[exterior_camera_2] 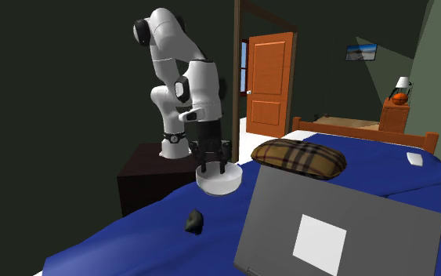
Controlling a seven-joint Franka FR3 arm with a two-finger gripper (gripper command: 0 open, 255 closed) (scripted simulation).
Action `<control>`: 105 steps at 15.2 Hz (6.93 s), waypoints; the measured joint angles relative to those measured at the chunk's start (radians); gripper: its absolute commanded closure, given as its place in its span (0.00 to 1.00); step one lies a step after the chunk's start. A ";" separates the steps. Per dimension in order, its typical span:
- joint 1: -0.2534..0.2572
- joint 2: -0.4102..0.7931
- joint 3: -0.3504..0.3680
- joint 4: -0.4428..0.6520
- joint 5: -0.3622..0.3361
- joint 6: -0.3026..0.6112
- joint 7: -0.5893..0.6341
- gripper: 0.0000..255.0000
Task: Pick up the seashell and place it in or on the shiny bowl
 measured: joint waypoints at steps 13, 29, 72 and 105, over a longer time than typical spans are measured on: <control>0.281 0.500 -0.234 0.575 -0.450 -0.404 -0.392 0.00; 0.286 0.528 -0.258 0.581 -0.486 -0.360 -0.382 1.00; -0.069 0.527 -0.112 0.295 -0.343 0.028 -0.591 1.00; -0.423 0.117 0.329 0.026 -0.018 -0.084 -0.678 1.00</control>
